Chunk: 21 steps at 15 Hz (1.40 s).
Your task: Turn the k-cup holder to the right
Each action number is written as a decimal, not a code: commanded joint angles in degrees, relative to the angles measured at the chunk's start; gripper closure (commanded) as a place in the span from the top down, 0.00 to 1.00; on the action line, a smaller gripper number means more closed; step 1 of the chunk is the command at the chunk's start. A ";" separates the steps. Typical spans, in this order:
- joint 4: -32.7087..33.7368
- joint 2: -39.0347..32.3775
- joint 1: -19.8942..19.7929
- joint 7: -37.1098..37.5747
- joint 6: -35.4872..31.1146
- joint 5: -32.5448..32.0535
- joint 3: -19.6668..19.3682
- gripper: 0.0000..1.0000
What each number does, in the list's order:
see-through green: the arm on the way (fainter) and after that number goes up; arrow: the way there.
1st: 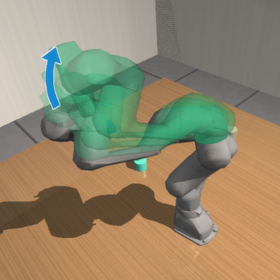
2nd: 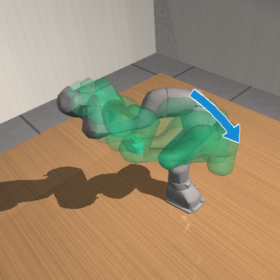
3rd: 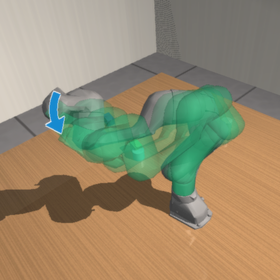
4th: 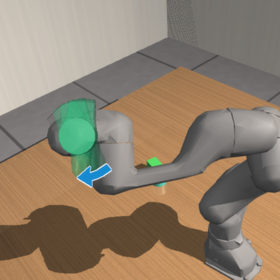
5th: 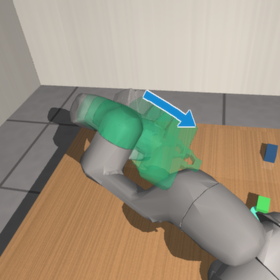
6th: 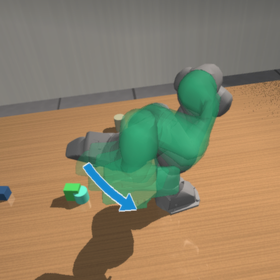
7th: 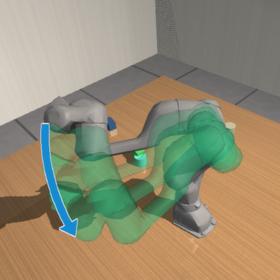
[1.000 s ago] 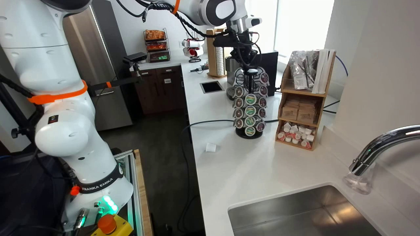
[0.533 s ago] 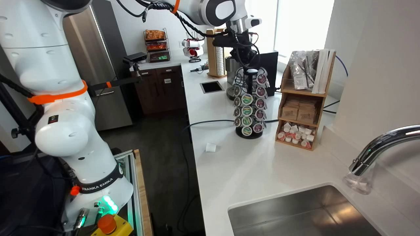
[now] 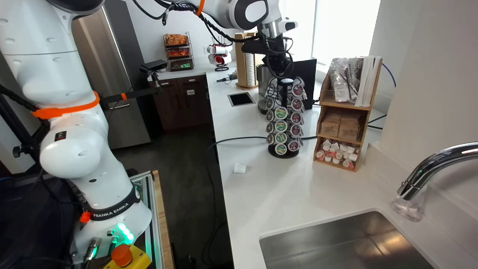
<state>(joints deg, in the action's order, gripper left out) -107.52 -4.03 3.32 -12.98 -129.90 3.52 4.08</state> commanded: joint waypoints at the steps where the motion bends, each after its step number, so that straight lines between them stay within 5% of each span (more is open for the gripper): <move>1: -0.28 -0.59 0.15 2.12 -0.49 0.68 0.14 0.00; 21: 0.16 -0.35 0.33 5.00 -0.41 1.03 0.49 0.00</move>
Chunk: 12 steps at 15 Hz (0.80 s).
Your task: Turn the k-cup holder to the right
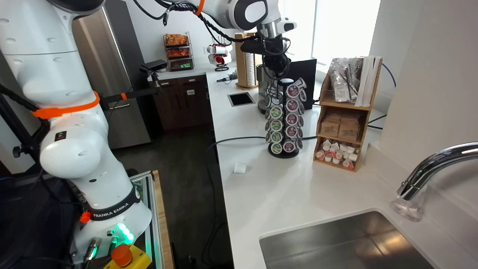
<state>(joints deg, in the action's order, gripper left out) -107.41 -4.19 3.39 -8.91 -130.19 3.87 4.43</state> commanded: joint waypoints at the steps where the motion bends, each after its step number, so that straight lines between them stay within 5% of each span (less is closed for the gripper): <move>1: 0.18 0.07 0.27 1.04 -0.08 0.61 0.13 0.00; 10: 1.47 3.18 0.70 3.33 3.01 -2.55 0.17 0.00; 11: 1.24 4.27 0.72 3.52 3.84 -4.28 0.09 0.26; 12: 1.29 5.34 0.69 3.60 5.69 -5.53 0.06 0.27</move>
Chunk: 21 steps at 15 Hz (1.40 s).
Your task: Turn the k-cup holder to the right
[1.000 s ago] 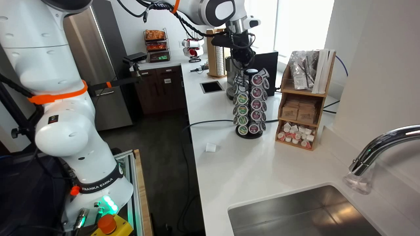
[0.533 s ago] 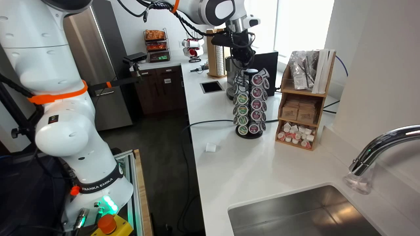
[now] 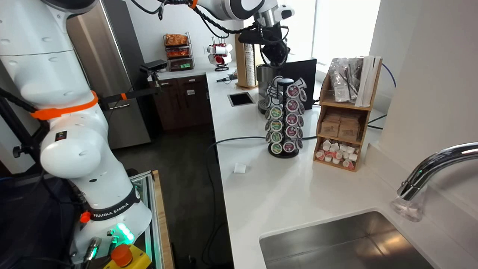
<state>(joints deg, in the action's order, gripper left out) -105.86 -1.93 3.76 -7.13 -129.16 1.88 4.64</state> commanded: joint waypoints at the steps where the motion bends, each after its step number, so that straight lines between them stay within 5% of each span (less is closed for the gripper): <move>1: -0.21 4.45 0.26 2.00 7.28 -5.00 -0.17 0.32; 10: 1.15 11.90 -0.26 9.15 34.41 -7.80 0.26 0.99; 15: -0.39 13.75 -0.98 15.39 43.01 -4.30 -0.69 1.00; 21: 0.45 12.78 -1.03 15.02 42.53 -5.13 -0.85 1.00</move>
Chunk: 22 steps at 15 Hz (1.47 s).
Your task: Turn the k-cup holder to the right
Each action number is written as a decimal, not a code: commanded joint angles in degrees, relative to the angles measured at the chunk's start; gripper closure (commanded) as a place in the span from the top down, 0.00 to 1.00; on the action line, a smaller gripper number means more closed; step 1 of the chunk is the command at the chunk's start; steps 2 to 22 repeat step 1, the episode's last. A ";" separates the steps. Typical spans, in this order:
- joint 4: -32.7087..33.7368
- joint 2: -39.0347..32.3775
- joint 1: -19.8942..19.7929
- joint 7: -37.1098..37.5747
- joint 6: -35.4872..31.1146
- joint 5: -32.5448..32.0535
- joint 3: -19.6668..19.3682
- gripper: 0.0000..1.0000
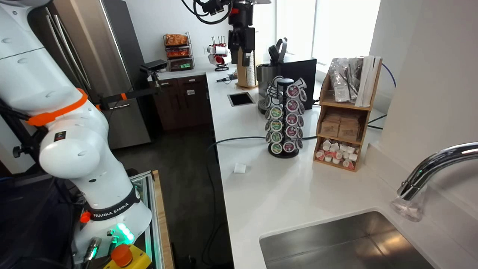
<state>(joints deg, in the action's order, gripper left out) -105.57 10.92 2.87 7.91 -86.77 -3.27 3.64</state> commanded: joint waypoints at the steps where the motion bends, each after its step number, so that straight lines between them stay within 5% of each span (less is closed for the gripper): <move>1: 0.15 -0.06 -0.14 0.02 0.13 0.03 0.14 1.00; 22: 0.15 -0.06 -0.14 0.02 0.13 0.03 0.14 1.00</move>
